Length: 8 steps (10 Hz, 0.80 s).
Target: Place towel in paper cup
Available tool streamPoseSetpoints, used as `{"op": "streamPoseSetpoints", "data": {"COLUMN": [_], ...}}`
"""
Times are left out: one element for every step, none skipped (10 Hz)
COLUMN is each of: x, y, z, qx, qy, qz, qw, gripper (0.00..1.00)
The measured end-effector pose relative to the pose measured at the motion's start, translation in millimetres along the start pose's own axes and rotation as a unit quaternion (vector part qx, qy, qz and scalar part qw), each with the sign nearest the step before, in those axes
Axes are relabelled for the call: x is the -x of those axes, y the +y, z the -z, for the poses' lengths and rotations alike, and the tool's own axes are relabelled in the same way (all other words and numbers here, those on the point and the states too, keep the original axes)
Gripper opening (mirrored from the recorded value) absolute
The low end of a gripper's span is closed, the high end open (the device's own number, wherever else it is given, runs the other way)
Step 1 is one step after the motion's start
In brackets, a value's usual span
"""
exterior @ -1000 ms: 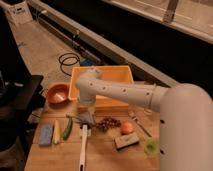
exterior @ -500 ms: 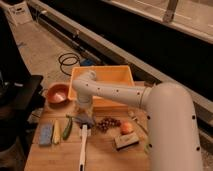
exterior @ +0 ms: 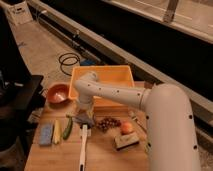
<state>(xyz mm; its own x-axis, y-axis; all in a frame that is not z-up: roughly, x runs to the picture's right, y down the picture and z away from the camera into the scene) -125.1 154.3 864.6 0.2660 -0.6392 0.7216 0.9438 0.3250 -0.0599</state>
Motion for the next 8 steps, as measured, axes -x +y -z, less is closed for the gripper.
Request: {"op": "streamPoseSetpoints", "data": {"x": [-1.2,-1.1,-1.5,-1.8,-1.3,-0.9,-1.1,-1.8], "y": [0.9,2.3,3.9,4.2,3.5,2.0,2.2,2.8], "z": [-2.7,-4.3,-6.5,-8.0,-11.1,-12.1,-12.5,-12.3], "qx": [0.002,0.006,0.009,0.012,0.018,0.019,0.018,0.018], "qy": [-0.003,-0.006,-0.009,-0.011,-0.014,-0.014,-0.013,-0.012], "qz": [-0.001,-0.002,-0.003,-0.003,-0.003,-0.002,-0.005,-0.007], "qw": [1.0000,1.0000,0.9999,0.9999,0.9997,0.9997,0.9997,0.9998], "gripper": [0.65,0.65,0.65,0.62,0.51,0.42,0.34,0.23]}}
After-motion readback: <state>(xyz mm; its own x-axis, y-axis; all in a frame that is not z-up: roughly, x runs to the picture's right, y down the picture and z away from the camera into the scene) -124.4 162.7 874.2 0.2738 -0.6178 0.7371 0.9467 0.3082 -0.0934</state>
